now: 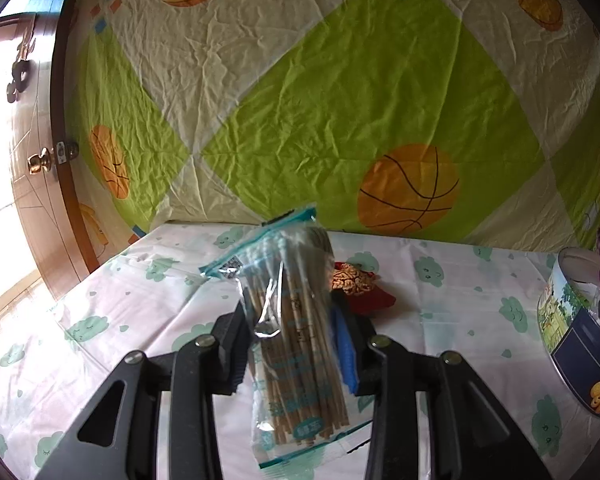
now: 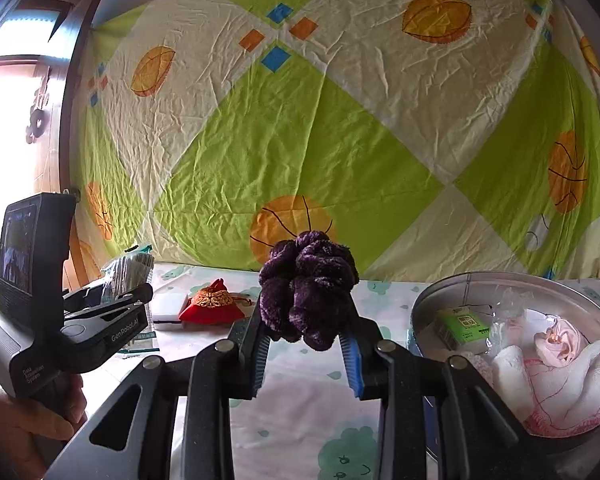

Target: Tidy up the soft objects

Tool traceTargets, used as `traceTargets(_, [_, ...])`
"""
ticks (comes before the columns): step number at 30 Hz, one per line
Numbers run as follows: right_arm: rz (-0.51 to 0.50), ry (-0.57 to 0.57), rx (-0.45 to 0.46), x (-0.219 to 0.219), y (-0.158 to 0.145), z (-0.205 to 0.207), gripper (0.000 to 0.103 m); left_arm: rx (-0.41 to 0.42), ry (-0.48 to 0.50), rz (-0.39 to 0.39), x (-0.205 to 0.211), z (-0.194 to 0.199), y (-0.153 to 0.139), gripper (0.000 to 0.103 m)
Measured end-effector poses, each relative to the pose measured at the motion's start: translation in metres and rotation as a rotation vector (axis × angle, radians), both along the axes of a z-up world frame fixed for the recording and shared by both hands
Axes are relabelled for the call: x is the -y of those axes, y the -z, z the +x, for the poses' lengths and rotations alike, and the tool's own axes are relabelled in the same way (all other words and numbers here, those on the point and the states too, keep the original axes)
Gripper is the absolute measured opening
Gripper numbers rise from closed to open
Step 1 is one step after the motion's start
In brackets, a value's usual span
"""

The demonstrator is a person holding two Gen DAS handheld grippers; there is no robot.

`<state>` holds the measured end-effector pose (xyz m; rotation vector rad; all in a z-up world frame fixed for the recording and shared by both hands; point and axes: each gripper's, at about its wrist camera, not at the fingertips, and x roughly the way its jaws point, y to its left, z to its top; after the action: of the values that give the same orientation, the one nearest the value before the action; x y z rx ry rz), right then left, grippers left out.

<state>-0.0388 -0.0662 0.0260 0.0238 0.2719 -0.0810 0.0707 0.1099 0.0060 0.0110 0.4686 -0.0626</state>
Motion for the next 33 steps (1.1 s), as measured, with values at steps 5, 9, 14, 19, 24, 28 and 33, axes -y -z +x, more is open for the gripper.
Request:
traceTargets(5, [-0.016,0.011,0.009,0.002,-0.001,-0.006,0.034,0.015,-0.009,0.034,0.006,-0.005,0.001,0.036])
traceTargets(9, [-0.027,0.018,0.019,0.004,-0.002,-0.013,0.034,-0.004,-0.006,-0.002,0.006,-0.006,0.002,0.036])
traceTargets(14, [-0.038,0.022,0.017,0.009,-0.002,-0.019,0.034,0.008,0.000,0.002,0.014,-0.012,0.001,0.036])
traceTargets(19, [-0.035,0.037,0.022,0.017,-0.003,-0.026,0.034,-0.019,0.015,-0.031,0.021,-0.017,0.003,0.036])
traceTargets(24, [-0.041,0.037,0.031,0.023,-0.004,-0.034,0.034,-0.015,0.014,-0.031,0.028,-0.024,0.002,0.036])
traceTargets(28, [-0.046,0.045,0.040,0.028,-0.005,-0.040,0.034,-0.011,0.012,-0.033,0.034,-0.031,0.002,0.036])
traceTargets(33, [-0.051,0.054,0.050,0.035,-0.007,-0.047,0.034,-0.020,0.024,-0.042,0.044,-0.038,0.002,0.036])
